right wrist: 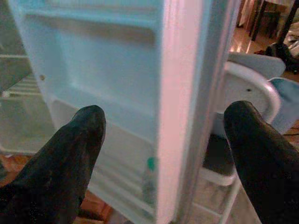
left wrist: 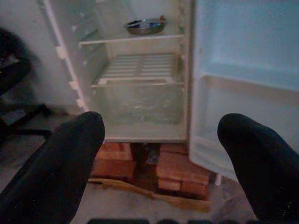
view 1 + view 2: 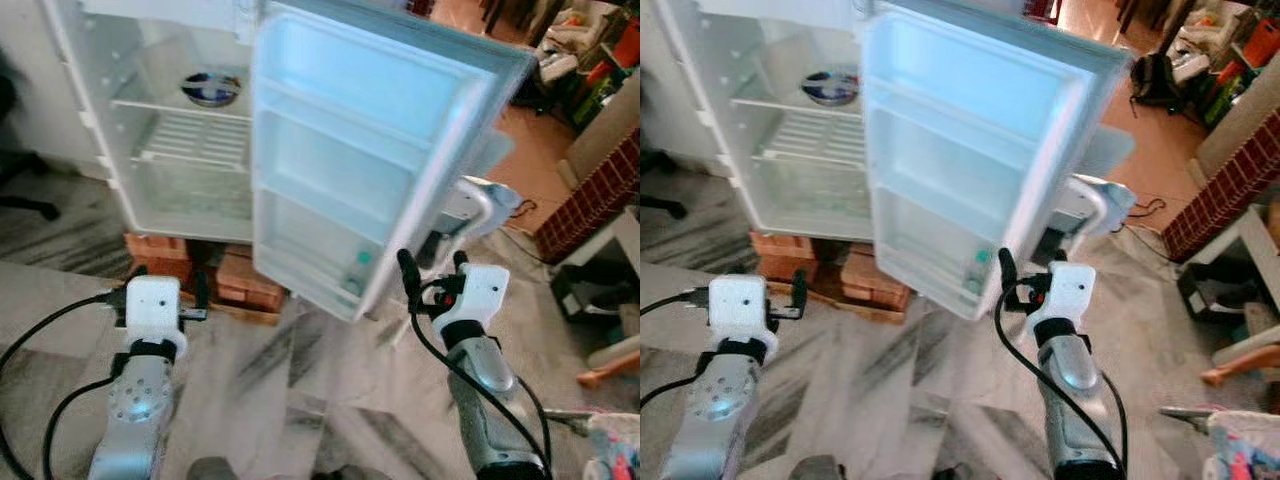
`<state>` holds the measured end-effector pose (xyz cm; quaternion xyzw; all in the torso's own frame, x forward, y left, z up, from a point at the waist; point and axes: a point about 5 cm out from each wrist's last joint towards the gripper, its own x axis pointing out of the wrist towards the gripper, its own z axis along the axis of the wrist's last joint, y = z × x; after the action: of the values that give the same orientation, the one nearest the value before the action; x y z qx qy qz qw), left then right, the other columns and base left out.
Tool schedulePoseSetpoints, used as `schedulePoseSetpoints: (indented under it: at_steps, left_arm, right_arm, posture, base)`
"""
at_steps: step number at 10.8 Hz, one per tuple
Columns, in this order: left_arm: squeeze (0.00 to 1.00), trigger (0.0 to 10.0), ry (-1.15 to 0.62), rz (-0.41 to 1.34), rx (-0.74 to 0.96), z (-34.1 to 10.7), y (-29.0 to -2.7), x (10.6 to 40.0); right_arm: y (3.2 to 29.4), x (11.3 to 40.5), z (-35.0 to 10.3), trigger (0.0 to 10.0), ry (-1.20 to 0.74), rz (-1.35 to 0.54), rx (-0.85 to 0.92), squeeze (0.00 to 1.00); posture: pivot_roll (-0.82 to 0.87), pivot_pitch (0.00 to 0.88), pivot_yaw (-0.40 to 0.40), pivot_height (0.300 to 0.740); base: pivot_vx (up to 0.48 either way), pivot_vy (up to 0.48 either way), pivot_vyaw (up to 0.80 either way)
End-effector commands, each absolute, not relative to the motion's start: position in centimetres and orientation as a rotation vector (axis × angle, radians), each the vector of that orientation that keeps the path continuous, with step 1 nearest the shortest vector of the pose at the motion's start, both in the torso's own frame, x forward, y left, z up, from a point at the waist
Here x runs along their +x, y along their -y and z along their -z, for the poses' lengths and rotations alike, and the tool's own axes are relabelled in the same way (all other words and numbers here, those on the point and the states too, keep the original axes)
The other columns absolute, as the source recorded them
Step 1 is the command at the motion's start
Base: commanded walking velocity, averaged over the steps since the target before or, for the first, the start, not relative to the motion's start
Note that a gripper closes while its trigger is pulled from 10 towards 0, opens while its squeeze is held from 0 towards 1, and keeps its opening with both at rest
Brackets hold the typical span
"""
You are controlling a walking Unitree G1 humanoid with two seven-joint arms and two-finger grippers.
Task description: Restocking fridge
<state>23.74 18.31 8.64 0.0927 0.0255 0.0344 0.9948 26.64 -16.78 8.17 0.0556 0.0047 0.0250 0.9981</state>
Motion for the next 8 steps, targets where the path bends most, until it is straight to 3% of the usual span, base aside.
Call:
schedulePoseSetpoints:
  at_steps: [1, 4, 6, 8]
  left_arm:
    - [0.0, 10.0, -0.051, -0.062, 0.193, -8.63, -18.3, 23.79]
    - [0.0, 10.0, -0.051, -0.066, 0.194, -8.59, -18.33, 23.78]
    - [0.0, 10.0, -0.056, -0.068, 0.193, -8.45, -18.18, 23.62]
    - [0.0, 10.0, -0.055, -0.082, 0.181, -8.43, -18.14, 23.54]
  right_arm:
    - [17.14, 26.92, -8.56, 10.0, 0.004, -0.043, 0.099, 0.0]
    - [16.83, 27.05, -8.84, 10.0, 0.017, -0.079, 0.071, 0.0]
    - [16.98, 27.19, -9.08, 10.0, 0.025, -0.087, 0.052, 0.0]
    - [17.07, 27.24, -9.09, 10.0, 0.025, -0.086, 0.051, 0.0]
  posture:
    - [0.2, 0.052, -0.108, 0.74]
    - [0.19, 0.054, -0.114, 0.74]
    - [0.19, 0.059, -0.116, 0.74]
    - [0.19, 0.063, -0.116, 0.74]
  base:
    - [0.0, -0.416, 0.0]
    - [0.0, -0.404, 0.0]
    - [0.0, -0.358, 0.8]
    - [0.0, 0.0, 0.29]
